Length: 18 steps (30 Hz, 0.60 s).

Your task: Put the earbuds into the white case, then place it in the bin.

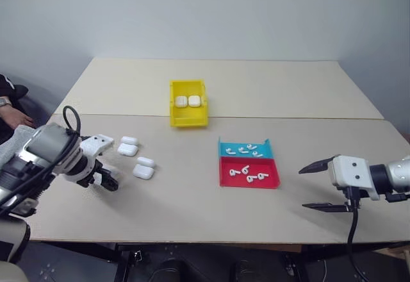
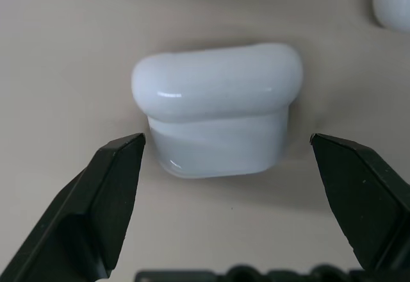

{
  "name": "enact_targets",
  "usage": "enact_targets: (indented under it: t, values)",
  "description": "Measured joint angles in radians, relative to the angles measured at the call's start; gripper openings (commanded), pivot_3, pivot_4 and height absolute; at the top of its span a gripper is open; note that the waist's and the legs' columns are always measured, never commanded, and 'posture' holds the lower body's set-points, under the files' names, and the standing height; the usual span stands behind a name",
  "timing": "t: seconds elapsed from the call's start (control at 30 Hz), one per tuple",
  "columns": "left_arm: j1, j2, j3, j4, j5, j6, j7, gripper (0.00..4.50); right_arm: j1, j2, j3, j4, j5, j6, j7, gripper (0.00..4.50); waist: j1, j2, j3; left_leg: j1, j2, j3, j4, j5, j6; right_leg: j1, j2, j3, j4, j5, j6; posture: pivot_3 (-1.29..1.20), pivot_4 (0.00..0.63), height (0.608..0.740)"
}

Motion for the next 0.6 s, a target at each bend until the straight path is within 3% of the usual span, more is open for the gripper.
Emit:
enact_targets:
  t: [0.6]
  values:
    - [-0.009, -0.055, 0.045, 0.026, 0.017, -0.01, 0.042, 4.5, 0.001, 0.003, 0.02, 0.007, -0.01, 0.0, -0.007, 4.48, 0.002, 0.0, 0.0, 0.0, 0.0, 0.0, 0.0, 0.0, 0.0, 0.0, 0.0, 0.0, 0.0, 0.0, 0.0, 0.0, 0.15, 0.74]
